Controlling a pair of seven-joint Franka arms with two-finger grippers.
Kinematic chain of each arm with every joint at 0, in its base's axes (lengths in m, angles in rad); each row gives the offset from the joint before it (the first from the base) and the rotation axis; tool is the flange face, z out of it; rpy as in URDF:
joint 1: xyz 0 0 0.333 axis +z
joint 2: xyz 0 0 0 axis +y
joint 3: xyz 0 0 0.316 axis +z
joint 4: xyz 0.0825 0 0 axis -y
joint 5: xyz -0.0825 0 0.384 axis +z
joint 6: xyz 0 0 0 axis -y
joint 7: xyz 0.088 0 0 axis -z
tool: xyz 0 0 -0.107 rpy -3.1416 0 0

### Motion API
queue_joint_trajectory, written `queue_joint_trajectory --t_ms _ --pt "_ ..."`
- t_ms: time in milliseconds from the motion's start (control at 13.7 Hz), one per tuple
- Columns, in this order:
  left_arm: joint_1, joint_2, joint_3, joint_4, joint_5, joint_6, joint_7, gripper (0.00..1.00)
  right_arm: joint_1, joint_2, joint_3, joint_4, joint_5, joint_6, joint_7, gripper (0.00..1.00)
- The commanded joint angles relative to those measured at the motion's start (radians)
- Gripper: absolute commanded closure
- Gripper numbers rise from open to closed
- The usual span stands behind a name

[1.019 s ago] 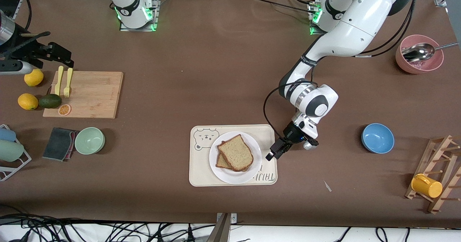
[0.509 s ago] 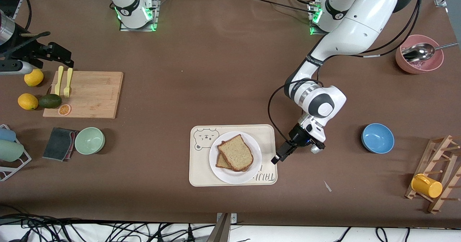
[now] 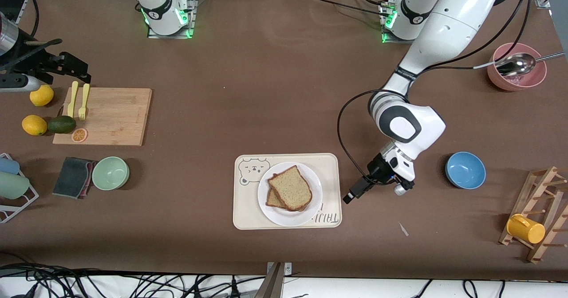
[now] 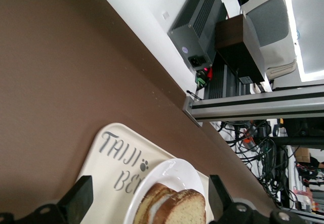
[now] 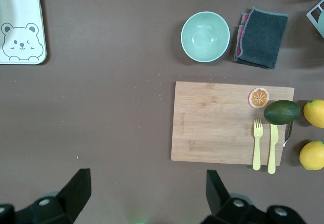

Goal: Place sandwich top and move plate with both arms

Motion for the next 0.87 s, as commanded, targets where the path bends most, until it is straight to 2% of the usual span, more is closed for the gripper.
queue_joint_trajectory --t_ms 0,364,801 --pt "0.044 -0.086 -0.001 -0.113 0.156 -0.015 -0.081 0.0 -0.003 0.009 0.006 0.026 -0.002 -0.02 -0.001 0.0" --pt "0.153 -0.138 0.007 -0.164 0.584 -0.134 -0.282 0.0 -0.003 0.009 0.006 0.026 -0.002 -0.02 -0.001 0.0" --pt "0.181 -0.245 0.103 -0.204 0.948 -0.341 -0.422 0.0 -0.005 0.009 0.003 0.026 0.0 -0.02 -0.007 0.0"
